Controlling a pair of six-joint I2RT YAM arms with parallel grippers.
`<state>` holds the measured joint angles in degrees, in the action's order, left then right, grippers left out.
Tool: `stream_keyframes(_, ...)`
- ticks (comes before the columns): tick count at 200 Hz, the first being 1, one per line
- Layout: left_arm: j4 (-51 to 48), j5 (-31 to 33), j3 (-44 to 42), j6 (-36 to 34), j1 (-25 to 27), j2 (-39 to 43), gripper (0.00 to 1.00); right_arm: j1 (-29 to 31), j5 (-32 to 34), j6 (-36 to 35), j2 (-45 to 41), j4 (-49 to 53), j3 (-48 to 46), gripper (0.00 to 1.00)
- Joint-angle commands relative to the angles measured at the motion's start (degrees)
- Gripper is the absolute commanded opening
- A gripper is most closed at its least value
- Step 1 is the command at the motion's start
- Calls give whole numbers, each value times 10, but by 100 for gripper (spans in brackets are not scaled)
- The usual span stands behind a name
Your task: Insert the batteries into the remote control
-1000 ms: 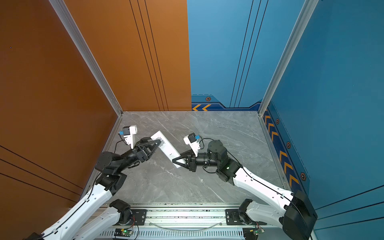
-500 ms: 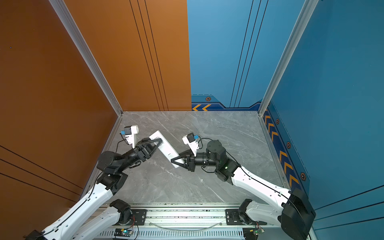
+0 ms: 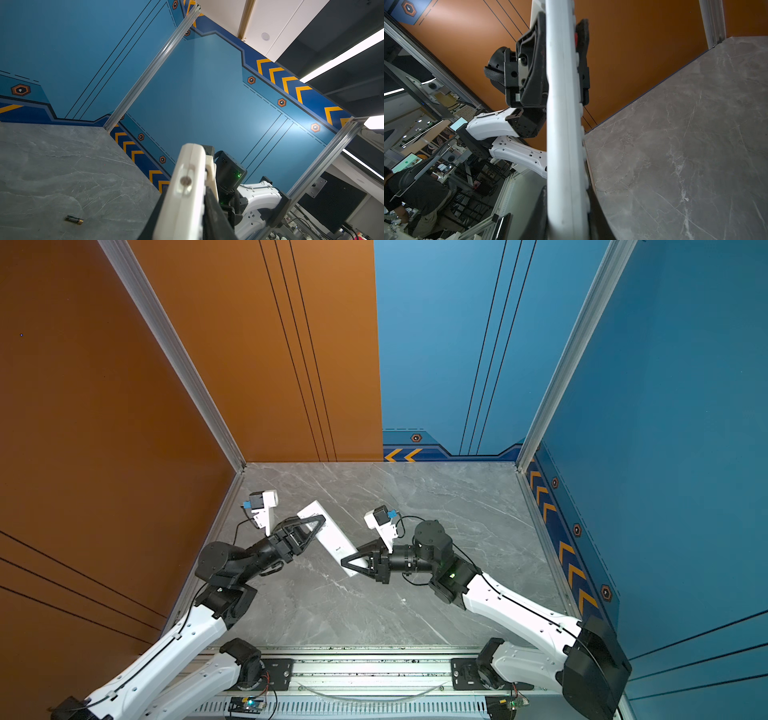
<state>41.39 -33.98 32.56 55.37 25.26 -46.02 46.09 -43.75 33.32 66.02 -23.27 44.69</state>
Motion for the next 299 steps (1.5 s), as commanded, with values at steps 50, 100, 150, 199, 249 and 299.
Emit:
stream_keyframes(50, 9, 7, 0, -20, 7, 6, 8, 3, 6, 4, 5, -4, 4, 22)
stream_keyframes(100, 0, 11, -7, -24, 3, 8, 0, 7, 30, -45, -17, 75, 14, 81)
stream_keyframes(150, -79, 34, -20, -43, -7, 23, 0, 8, 124, -183, -76, 305, 53, 100)
stream_keyframes(199, -242, 36, -3, -79, -17, 25, 0, 27, 236, -329, -139, 426, 51, 100)
stream_keyframes(249, -385, 0, 39, -142, -25, 10, 0, 73, 215, -422, -162, 404, 36, 97)
stream_keyframes(299, -396, -64, 50, -144, -56, -26, 0, 144, 302, -511, -97, 499, 107, 97)
